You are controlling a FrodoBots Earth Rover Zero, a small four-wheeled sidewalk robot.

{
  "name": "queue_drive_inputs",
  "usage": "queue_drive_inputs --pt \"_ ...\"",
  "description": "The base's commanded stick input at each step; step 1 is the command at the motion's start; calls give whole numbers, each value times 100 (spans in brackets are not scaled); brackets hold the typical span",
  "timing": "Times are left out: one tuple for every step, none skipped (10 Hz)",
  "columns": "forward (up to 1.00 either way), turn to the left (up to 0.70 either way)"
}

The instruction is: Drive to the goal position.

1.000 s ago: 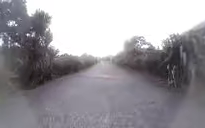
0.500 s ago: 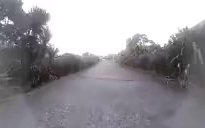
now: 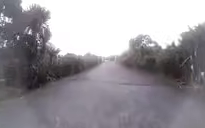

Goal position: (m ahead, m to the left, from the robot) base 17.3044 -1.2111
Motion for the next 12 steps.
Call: queue_drive_inputs --pt "85 -34" --pt "85 -34" --pt "85 -34" --pt "85 -34" --pt "85 -34" --pt "85 0" --pt "85 0" --pt "85 0" --pt "85 0" --pt "85 0" --pt "85 0" --pt "85 0"
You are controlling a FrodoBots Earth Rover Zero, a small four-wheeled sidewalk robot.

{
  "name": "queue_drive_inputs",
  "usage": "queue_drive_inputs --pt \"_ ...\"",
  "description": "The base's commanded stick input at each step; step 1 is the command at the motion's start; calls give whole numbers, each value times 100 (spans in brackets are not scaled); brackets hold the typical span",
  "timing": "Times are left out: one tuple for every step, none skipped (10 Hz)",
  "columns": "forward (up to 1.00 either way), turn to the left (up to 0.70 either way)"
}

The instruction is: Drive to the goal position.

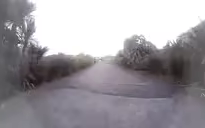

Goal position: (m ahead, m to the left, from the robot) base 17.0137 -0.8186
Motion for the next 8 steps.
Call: queue_drive_inputs --pt "85 0" --pt "85 0" --pt "85 0" --pt "85 0" --pt "85 0" --pt "85 0" --pt "85 0" --pt "85 0"
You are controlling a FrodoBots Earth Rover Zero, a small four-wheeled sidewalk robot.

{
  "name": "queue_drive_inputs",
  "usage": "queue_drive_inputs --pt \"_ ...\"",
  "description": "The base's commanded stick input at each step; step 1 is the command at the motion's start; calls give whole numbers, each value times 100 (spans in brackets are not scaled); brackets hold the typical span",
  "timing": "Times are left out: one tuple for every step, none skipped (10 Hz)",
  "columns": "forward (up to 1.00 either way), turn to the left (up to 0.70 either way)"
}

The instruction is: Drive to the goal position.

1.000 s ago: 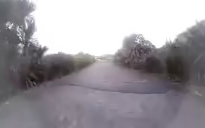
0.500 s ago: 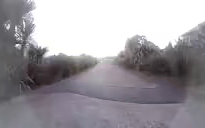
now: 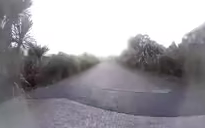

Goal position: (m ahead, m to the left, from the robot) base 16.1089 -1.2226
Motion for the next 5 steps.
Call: queue_drive_inputs --pt "85 0" --pt "85 0" --pt "85 -34" --pt "85 -34" --pt "85 -34"
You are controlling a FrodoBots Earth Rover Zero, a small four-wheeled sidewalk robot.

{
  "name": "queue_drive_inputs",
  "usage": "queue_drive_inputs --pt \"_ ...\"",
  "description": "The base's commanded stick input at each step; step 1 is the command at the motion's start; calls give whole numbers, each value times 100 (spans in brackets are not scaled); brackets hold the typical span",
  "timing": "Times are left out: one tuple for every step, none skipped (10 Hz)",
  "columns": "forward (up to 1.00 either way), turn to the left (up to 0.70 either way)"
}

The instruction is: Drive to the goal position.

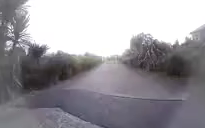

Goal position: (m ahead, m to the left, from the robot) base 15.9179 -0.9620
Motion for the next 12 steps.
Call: queue_drive_inputs --pt "85 -34" --pt "85 -34" --pt "85 -34" --pt "85 -14" --pt "85 -8" --pt "85 -2" --pt "85 0" --pt "85 0" --pt "85 0" --pt "85 0" --pt "85 0" --pt "85 0"
